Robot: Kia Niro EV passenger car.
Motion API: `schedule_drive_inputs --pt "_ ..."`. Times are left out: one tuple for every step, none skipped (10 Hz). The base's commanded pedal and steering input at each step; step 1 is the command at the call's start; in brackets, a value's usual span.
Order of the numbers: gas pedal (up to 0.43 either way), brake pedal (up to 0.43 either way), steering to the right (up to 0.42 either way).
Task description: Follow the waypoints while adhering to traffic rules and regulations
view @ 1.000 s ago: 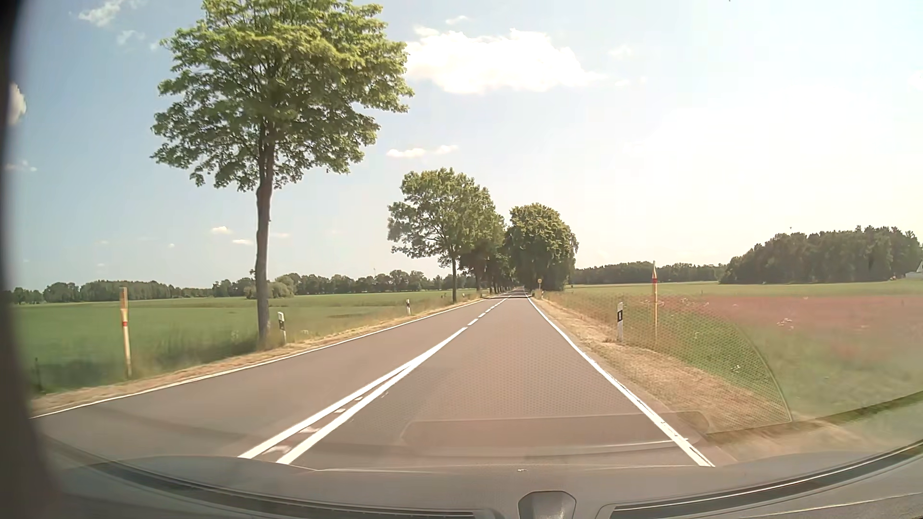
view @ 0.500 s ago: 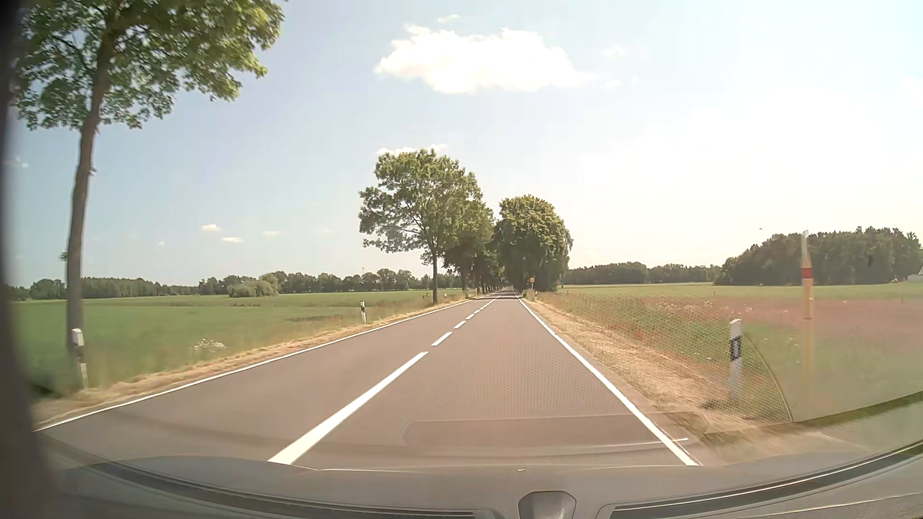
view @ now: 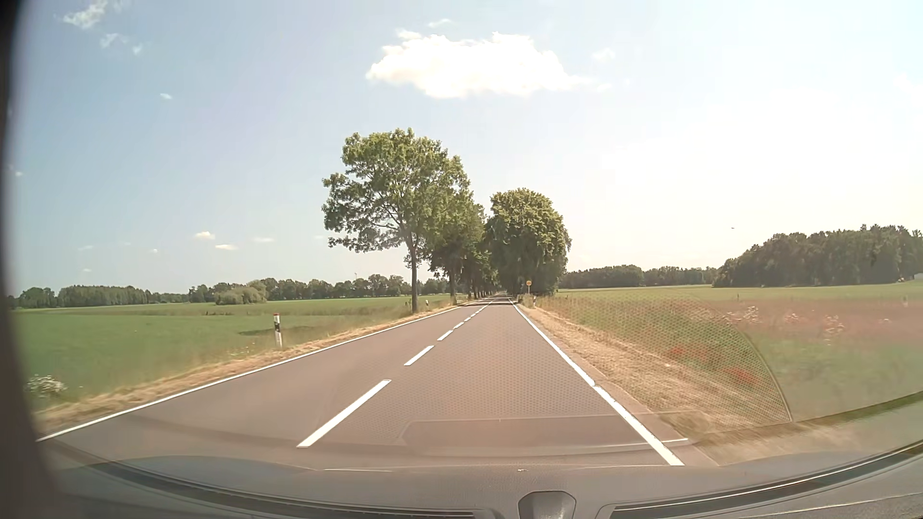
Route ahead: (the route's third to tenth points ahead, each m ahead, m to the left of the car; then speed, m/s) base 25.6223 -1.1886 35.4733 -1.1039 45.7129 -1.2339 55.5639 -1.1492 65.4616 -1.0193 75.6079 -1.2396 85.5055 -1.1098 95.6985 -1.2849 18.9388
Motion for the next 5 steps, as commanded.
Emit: schedule_drive_inputs --pt "0.598 0.006 -0.002" --pt "0.598 0.006 -0.002" --pt "0.591 0.006 -0.002" --pt "0.591 0.006 -0.002" --pt "0.591 0.006 -0.002"
